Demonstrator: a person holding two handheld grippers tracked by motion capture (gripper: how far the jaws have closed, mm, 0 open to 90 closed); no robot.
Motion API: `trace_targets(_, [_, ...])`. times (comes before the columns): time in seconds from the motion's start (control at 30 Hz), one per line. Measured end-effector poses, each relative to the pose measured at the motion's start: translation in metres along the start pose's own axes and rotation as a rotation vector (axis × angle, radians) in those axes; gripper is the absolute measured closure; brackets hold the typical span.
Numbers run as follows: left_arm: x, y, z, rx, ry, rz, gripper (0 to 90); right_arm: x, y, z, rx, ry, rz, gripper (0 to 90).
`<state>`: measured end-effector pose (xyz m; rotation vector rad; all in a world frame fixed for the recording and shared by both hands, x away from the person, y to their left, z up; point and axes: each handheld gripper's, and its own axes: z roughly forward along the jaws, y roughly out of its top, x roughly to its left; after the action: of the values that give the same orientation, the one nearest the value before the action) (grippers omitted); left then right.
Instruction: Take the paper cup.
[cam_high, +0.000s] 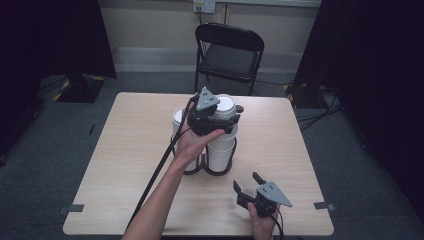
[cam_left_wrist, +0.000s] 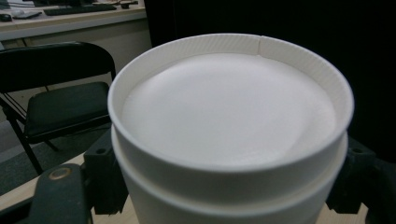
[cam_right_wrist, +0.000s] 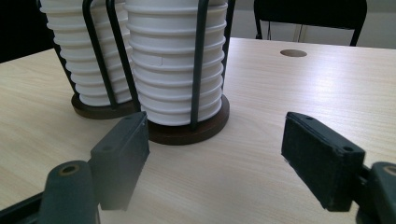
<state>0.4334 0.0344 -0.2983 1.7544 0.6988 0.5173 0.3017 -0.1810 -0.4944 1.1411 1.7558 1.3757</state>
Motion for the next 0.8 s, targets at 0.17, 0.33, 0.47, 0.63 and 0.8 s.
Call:
trace_targets(0.17, [-0.002, 0.006, -0.006, -0.025, 0.001, 0.017, 20.0, 0.0, 0.0, 0.0, -0.001, 0.002, 0.001, 22.8])
trace_targets(0.33, [-0.002, 0.009, -0.009, -0.04, 0.004, 0.028, 19.9, 0.0, 0.0, 0.0, 0.002, 0.001, 0.002, 22.8])
trace_targets(0.47, [-0.003, 0.01, -0.012, -0.068, 0.003, 0.023, 19.9, 0.0, 0.0, 0.0, 0.002, 0.001, 0.001, 22.8])
trace_targets(0.63, [-0.005, 0.013, -0.017, -0.098, 0.001, 0.033, 20.0, 0.0, 0.0, 0.0, 0.002, 0.001, 0.002, 22.8])
trace_targets(0.8, [-0.005, 0.016, -0.023, -0.123, 0.005, 0.036, 20.0, 0.0, 0.0, 0.0, 0.001, 0.0, 0.002, 22.8])
